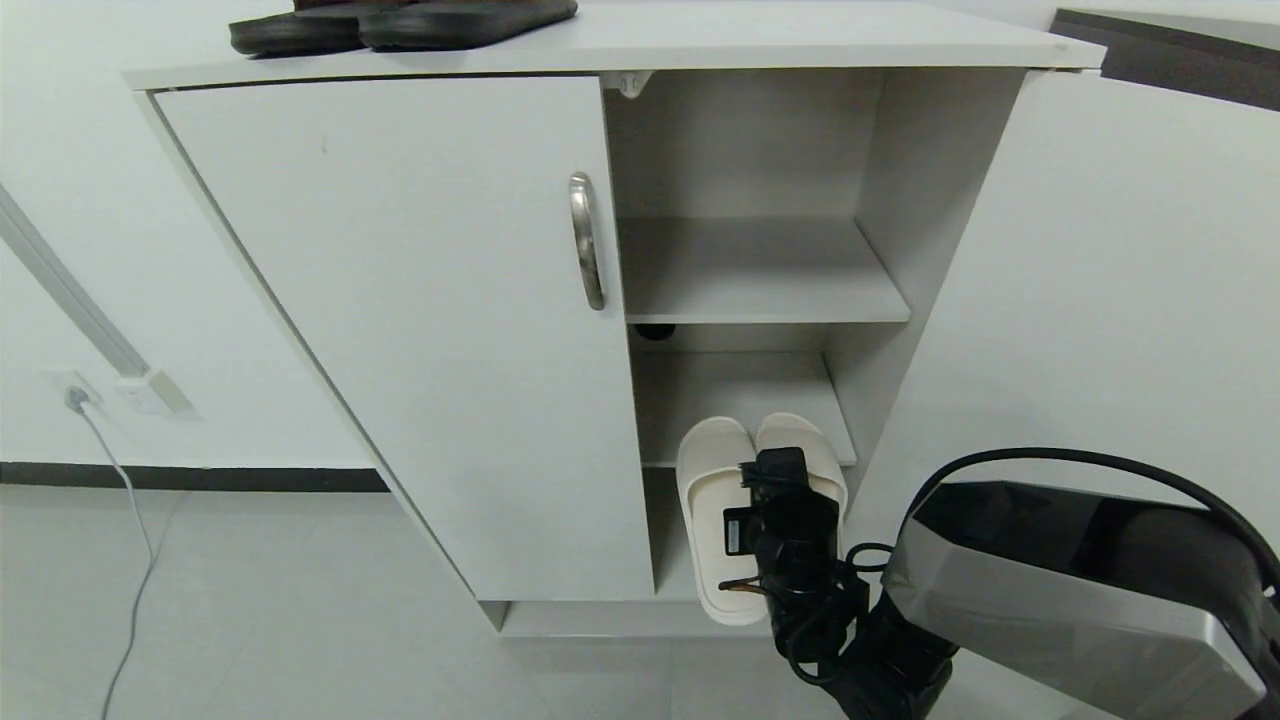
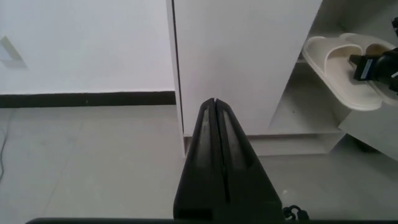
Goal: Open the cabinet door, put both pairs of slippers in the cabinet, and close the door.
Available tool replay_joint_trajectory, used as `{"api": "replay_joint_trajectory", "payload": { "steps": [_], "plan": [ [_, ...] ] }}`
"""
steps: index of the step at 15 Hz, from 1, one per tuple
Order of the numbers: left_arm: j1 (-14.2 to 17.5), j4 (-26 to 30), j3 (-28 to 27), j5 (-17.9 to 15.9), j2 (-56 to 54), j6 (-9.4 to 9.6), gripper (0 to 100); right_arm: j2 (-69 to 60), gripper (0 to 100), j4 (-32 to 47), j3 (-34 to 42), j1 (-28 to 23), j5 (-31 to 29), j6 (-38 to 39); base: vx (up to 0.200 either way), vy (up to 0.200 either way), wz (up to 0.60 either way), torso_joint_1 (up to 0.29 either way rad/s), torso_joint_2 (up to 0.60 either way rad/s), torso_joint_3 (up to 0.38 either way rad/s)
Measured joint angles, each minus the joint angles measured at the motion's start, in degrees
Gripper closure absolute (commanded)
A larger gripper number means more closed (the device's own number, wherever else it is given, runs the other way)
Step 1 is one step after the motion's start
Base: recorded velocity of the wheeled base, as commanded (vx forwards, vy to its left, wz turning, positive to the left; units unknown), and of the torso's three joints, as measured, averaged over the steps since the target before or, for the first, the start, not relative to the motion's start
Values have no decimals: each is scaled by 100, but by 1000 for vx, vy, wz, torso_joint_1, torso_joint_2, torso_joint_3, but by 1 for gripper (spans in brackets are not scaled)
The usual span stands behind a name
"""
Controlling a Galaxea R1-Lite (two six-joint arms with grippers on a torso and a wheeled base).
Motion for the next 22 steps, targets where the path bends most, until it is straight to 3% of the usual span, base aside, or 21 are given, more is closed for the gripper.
{"api": "replay_joint_trajectory", "payload": {
  "steps": [4,12,18,22],
  "plan": [
    [0,0,-2,1,0,0,100,0,100,0,0,-13,0,0,200,0,0,4,4,5],
    [0,0,2,20,0,-2,100,50,100,182,-295,-100,27,35,0,0,0,0,0,0],
    [0,0,5,33,0,-5,100,291,100,1079,-1315,-350,323,38,0,0,0,0,0,0],
    [0,0,5,46,0,-27,100,494,100,2072,-2476,-455,374,38,0,0,0,0,0,0]
  ]
}}
